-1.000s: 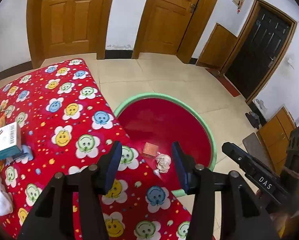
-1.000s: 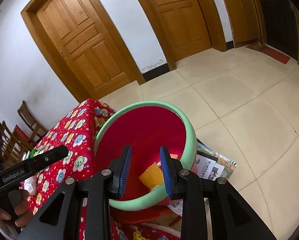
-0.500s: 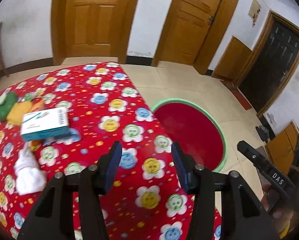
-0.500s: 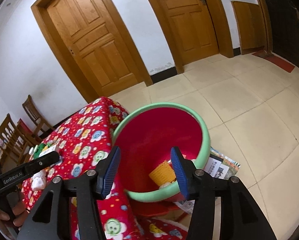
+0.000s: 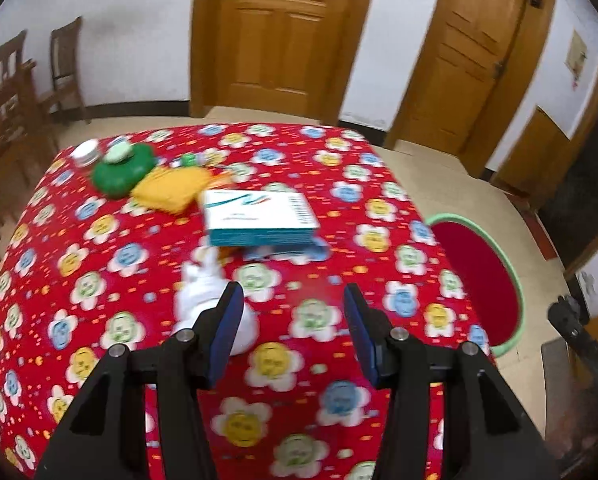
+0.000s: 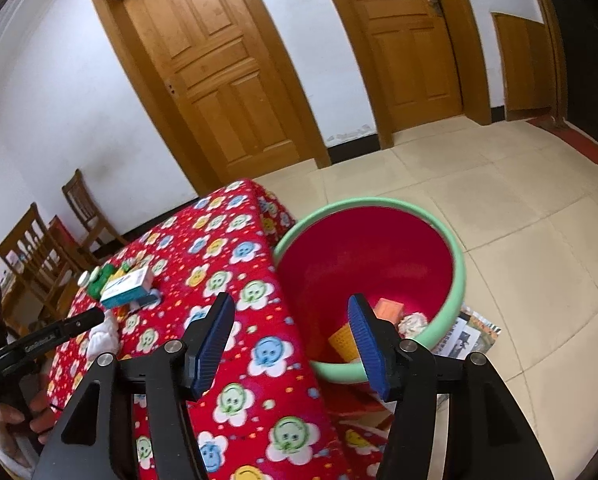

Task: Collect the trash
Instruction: 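Grasp the white glove with the left tool while the right tool returns over the table, then grasp the blue-white medicine box with the right tool while the left tool holds the glove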

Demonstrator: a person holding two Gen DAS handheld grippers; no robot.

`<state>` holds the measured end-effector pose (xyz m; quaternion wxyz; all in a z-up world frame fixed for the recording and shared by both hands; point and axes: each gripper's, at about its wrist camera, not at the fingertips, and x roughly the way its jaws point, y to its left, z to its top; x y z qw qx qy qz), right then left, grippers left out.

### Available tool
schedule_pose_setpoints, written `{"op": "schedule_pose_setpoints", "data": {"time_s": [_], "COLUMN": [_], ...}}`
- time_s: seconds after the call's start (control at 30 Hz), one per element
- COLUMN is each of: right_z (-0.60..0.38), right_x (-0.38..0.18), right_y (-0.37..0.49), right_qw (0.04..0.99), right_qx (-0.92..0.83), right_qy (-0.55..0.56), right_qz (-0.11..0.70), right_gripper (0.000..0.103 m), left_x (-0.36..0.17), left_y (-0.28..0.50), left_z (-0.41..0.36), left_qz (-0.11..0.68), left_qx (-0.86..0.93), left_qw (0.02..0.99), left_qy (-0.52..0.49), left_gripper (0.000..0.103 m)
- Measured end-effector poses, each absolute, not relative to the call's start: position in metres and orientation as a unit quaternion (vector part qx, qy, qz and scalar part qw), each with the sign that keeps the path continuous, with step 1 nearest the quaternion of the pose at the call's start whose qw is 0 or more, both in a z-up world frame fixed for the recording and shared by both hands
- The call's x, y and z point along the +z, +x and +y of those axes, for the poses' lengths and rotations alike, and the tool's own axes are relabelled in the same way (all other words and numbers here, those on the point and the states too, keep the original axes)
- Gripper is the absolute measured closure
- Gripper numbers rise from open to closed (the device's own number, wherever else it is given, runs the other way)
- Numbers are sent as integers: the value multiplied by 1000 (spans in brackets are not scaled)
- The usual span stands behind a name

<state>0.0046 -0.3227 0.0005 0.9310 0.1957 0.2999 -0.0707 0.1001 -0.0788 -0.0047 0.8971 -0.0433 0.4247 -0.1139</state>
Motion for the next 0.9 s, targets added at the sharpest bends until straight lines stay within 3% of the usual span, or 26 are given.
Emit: {"op": "schedule_pose_setpoints", "data": {"time_s": [0.47, 0.53, 0.63, 0.9], "right_z": [-288, -282, -274, -254], "right_x": [-13, -13, -11, 2], "right_y": [24, 24, 24, 23], "right_qw": [928, 928, 929, 934], "right_qx": [-45, -36, -28, -12], "right_qy": [173, 172, 167, 153], "right_qz": [327, 329, 329, 322], "right_gripper": [43, 43, 43, 43], "left_x": [-50, -50, -46, -20], "left_y": [121, 120, 115, 93], "left_z": [-27, -21, -15, 3], "left_qz": [468, 464, 456, 430], "left_qx": [-76, -92, -104, -112], "left_qw": [875, 873, 873, 882], "left_qy": [-94, -117, -140, -156], "left_gripper": [52, 68, 76, 77]}}
